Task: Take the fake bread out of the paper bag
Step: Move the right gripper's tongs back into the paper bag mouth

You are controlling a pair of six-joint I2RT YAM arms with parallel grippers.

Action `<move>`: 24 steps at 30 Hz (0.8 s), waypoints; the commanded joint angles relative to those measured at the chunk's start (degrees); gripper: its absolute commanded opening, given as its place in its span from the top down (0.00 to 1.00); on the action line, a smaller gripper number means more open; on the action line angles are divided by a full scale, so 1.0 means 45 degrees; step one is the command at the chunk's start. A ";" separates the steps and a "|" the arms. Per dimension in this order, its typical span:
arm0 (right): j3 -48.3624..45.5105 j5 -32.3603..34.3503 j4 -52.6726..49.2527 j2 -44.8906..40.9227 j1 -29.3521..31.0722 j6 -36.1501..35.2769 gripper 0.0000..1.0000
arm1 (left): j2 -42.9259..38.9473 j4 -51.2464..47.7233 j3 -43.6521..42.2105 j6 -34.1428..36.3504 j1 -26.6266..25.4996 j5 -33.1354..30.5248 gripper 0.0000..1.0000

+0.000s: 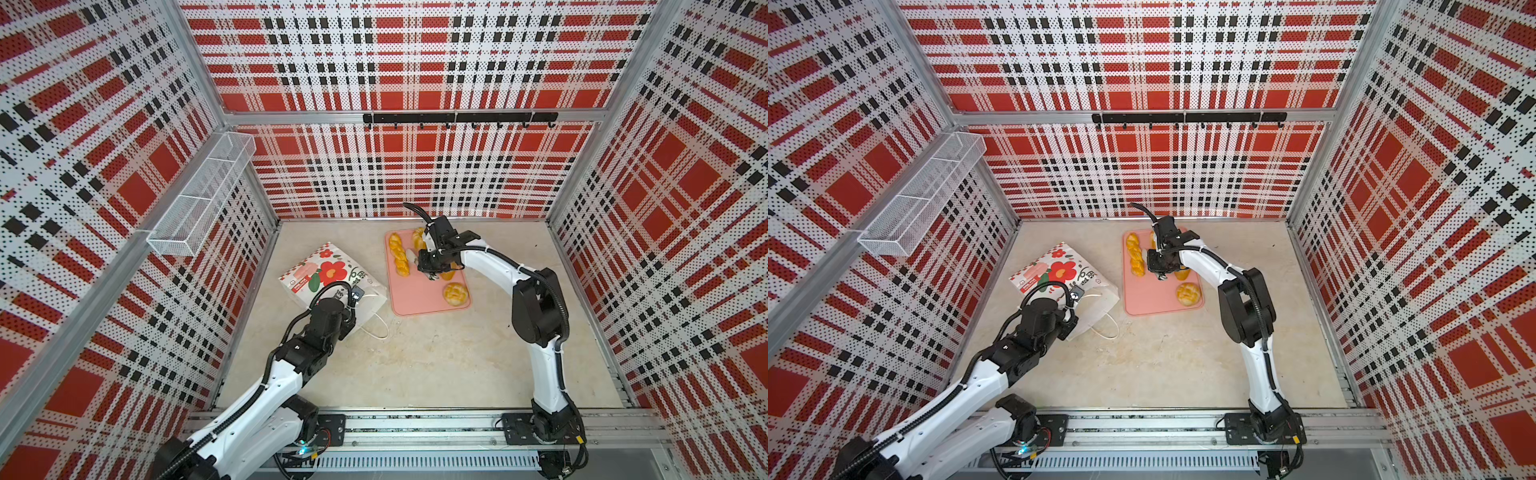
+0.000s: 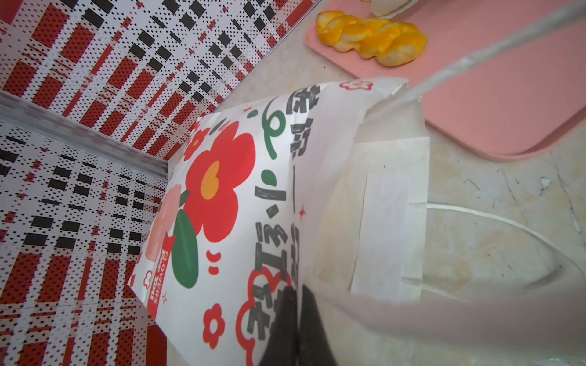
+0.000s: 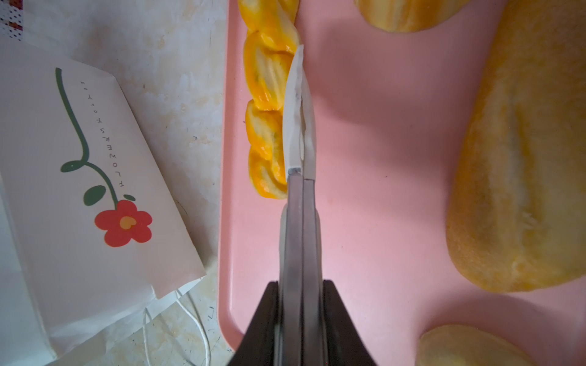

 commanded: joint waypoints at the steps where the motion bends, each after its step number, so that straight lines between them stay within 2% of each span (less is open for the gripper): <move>1: -0.0359 -0.0109 0.0086 -0.0914 0.0121 0.0060 0.88 | -0.0164 0.0072 -0.0045 -0.0042 -0.0151 0.0107 1.00; 7: -0.1317 0.0238 -0.0230 -0.2545 0.0136 -0.0313 0.88 | -0.0204 0.0067 -0.0044 0.0001 -0.0233 0.0133 1.00; 12: -0.4368 -0.0494 0.1184 -0.5344 0.0137 0.0139 0.86 | -0.0043 0.0071 0.0010 -0.0005 -0.0267 0.0115 1.00; 15: -0.6784 -0.1267 0.2654 -0.7225 0.0373 0.1310 0.85 | 0.0031 0.0110 0.0020 -0.0023 -0.0262 0.0078 1.00; 19: -0.9714 -0.1817 0.4720 -0.9357 0.1346 0.2867 0.82 | 0.0112 0.0130 0.0082 -0.0070 -0.0258 0.0017 1.00; 24: -1.1923 -0.2111 0.7047 -1.0712 0.2797 0.4471 0.78 | 0.0295 0.0112 0.0230 -0.0105 -0.0262 0.0095 1.00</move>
